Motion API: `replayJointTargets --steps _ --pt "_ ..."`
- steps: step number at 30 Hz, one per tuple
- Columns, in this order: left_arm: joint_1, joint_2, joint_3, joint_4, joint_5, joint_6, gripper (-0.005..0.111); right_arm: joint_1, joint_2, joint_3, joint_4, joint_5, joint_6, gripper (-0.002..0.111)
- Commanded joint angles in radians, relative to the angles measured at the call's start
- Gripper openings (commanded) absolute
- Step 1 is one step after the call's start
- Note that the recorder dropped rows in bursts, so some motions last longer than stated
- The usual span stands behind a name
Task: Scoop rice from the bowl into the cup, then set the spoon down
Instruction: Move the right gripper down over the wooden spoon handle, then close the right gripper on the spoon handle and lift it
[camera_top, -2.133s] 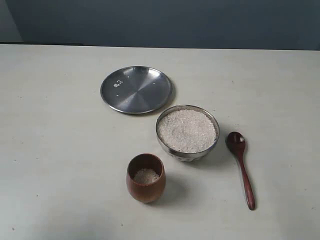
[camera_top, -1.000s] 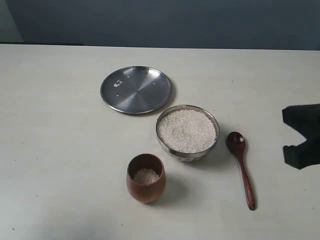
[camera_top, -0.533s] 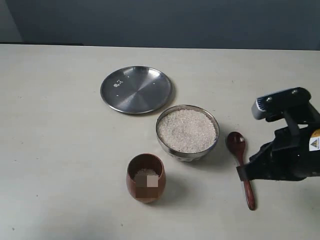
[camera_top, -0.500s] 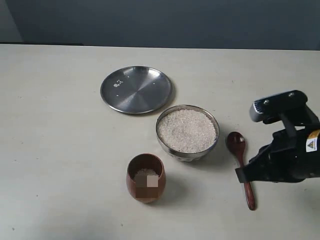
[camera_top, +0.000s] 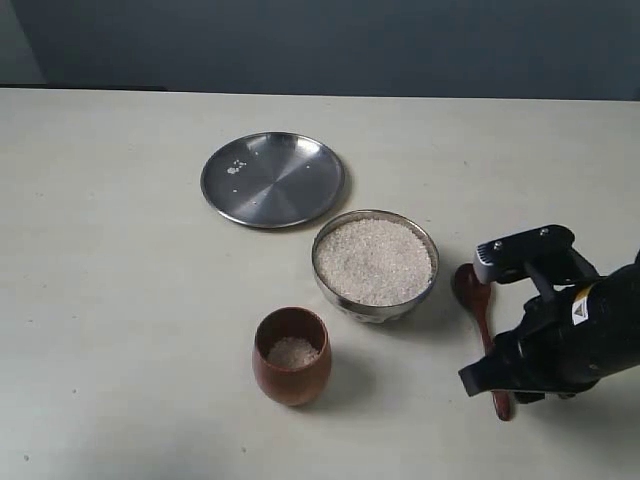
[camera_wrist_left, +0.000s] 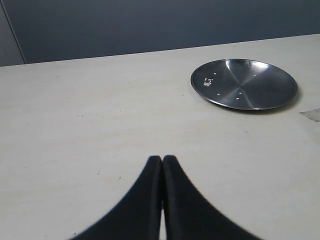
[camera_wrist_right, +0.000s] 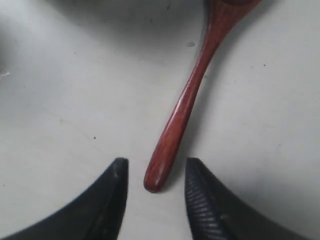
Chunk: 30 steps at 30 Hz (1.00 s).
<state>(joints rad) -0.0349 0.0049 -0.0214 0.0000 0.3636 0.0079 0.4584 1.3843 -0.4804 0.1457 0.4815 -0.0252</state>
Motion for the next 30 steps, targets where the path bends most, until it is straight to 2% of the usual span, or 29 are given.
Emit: replayJointTargets --steps 1,14,16,19,21,30 --pt "0.003 -0.005 0.003 0.000 -0.011 -0.001 0.000 0.003 0.030 -0.005 0.002 -0.028 -0.001 0.047" --pt "0.003 -0.005 0.003 0.000 -0.011 -0.001 0.000 0.003 0.168 -0.005 0.017 -0.180 0.025 0.047" --pt "0.003 -0.005 0.003 0.000 -0.011 -0.001 0.000 0.003 0.194 -0.005 0.018 -0.192 0.025 0.037" --pt "0.003 -0.005 0.003 0.000 -0.011 -0.001 0.000 0.003 0.201 -0.005 0.019 -0.196 0.025 0.012" --pt "0.003 -0.005 0.003 0.000 -0.011 -0.001 0.000 0.003 0.201 -0.005 0.019 -0.194 0.025 0.000" --pt "0.003 -0.005 0.003 0.000 -0.011 -0.001 0.000 0.003 0.201 -0.005 0.018 -0.190 0.025 -0.001"
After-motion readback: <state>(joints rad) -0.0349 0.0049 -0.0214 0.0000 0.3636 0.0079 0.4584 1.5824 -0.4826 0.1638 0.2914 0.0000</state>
